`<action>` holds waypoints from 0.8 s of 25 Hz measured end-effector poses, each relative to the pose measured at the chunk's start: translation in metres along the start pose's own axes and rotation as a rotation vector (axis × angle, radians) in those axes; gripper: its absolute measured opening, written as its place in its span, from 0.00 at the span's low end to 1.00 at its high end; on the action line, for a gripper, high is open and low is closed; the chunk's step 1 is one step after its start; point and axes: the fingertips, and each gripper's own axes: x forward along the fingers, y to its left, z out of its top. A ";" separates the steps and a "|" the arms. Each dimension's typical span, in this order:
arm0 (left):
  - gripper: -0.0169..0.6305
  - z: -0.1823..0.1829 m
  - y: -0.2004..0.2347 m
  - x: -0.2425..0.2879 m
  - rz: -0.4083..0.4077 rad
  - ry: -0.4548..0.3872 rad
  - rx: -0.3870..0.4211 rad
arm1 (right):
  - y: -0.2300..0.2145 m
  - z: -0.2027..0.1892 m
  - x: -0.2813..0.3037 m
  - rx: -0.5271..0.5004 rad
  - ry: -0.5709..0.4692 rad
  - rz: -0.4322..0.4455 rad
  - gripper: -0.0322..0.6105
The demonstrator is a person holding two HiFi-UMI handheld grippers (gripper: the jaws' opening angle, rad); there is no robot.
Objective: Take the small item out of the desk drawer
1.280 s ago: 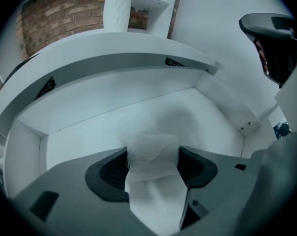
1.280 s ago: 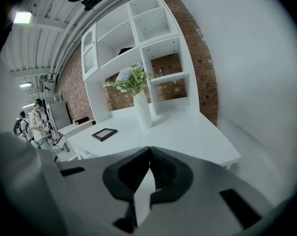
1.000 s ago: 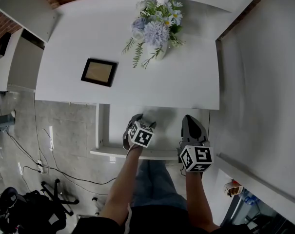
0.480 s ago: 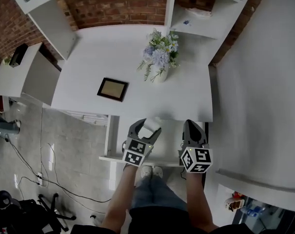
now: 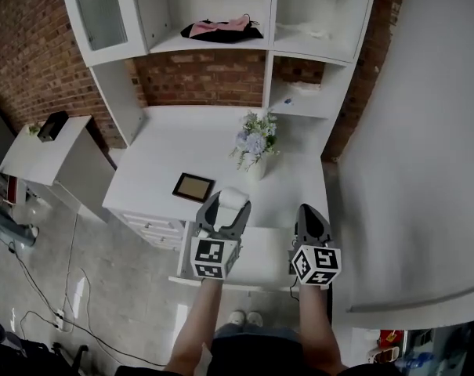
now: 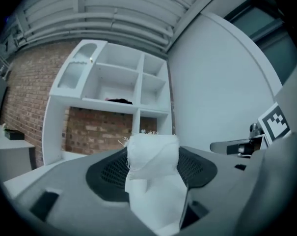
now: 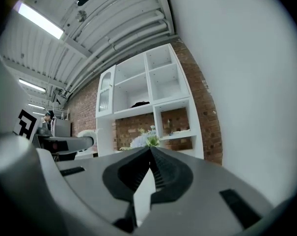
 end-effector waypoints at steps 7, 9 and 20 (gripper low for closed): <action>0.47 0.031 -0.009 -0.015 0.017 -0.074 0.032 | 0.002 0.016 -0.013 -0.050 -0.033 0.008 0.05; 0.47 0.032 -0.012 -0.015 0.016 -0.070 0.039 | 0.003 0.018 -0.017 -0.053 -0.040 0.006 0.05; 0.47 0.016 -0.014 -0.016 0.021 -0.026 0.032 | 0.004 0.016 -0.020 -0.039 -0.040 0.019 0.05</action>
